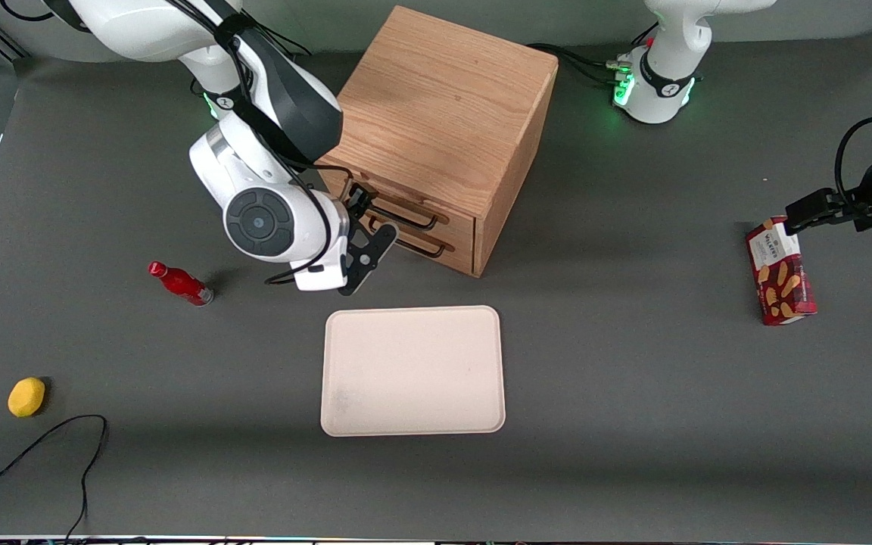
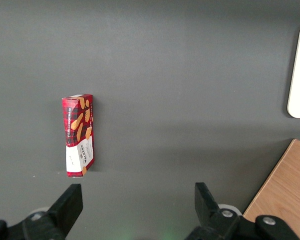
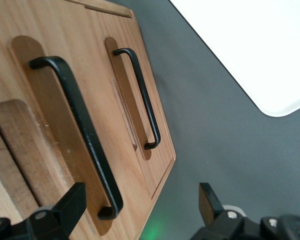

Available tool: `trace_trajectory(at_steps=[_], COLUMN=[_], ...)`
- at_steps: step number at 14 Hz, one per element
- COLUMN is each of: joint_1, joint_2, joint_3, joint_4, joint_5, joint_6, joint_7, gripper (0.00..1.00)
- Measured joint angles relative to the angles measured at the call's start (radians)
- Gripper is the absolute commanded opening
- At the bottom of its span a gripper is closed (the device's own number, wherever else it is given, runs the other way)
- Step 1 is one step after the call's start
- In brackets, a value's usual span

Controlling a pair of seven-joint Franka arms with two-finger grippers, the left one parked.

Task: Open upper drawer
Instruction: 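Hook the right gripper fingers behind the upper drawer handle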

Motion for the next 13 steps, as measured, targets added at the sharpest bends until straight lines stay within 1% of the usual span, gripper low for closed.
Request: trace_trajectory(at_steps=[13], joint_1=[0.025], joint_2=[0.043], joint_3=[0.002], joint_4=[0.0], joint_5=[0.0], joint_6=[0.001], joint_7=[-0.004], gripper=[1.0])
